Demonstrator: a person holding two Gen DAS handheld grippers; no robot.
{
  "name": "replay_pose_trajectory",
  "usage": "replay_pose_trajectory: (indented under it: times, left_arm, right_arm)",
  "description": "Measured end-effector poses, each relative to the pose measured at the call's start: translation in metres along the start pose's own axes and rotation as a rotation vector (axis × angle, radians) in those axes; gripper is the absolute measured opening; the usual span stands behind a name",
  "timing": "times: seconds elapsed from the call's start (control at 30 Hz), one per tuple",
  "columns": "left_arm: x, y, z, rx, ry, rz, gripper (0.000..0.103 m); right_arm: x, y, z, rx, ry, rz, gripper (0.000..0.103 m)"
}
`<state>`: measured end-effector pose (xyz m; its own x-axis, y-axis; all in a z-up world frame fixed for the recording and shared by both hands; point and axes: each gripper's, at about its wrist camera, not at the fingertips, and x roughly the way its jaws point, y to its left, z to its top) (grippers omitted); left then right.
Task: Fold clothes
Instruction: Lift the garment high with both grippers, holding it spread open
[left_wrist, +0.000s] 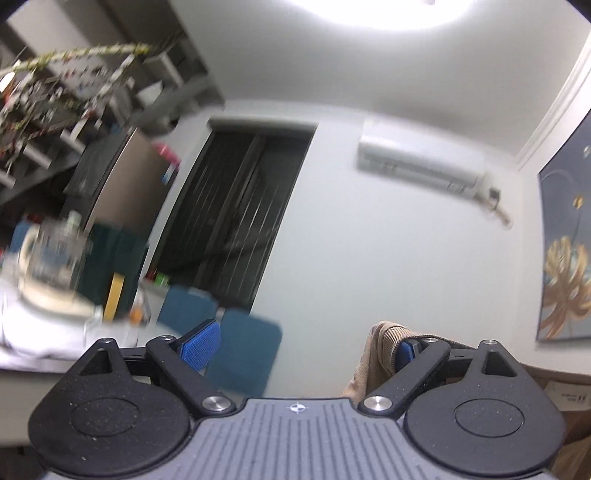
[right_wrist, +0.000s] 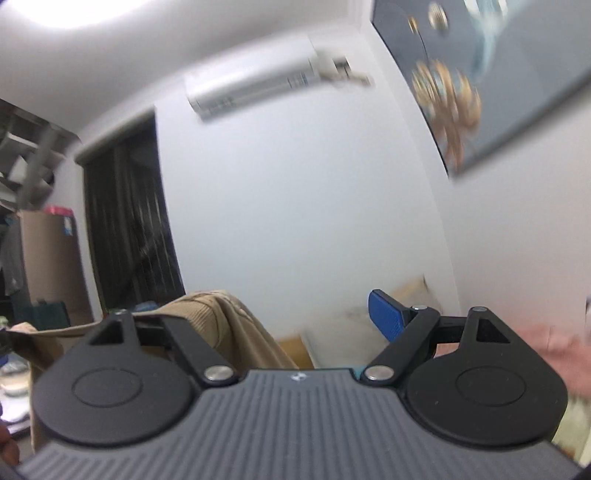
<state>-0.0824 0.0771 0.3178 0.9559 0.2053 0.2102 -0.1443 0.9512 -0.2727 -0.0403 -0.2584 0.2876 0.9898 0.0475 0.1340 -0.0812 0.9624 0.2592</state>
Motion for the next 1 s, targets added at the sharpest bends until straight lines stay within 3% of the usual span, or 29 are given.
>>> replay_pose_trajectory:
  times: [0.13,0.27,0.43,0.53,0.67,1.0]
  left_arm:
    - [-0.026,-0.007,0.071,0.000,-0.022,-0.051,0.094]
    - [-0.057,-0.023,0.119,0.024,-0.025,-0.093,0.095]
    - [-0.052,-0.039,0.128,0.038,0.074,-0.150,0.097]
    - [-0.017,-0.045,0.099,0.070,0.182,-0.153,0.097]
    - [0.052,-0.056,0.033,0.125,0.305,-0.134,0.097]
    - [0.268,-0.083,-0.157,0.189,0.462,-0.076,0.099]
  right_arm:
    - [-0.051,0.021,0.057,-0.055,-0.073,0.012,0.083]
    - [-0.096,0.029,0.093,-0.111,-0.129,0.001,0.083]
    - [-0.100,0.009,0.106,-0.113,-0.087,-0.032,0.085]
    - [-0.070,-0.008,0.085,-0.114,-0.013,-0.067,0.086]
    - [-0.006,-0.027,0.038,-0.091,0.112,-0.094,0.086]
    - [0.229,-0.077,-0.088,-0.058,0.307,-0.218,0.086]
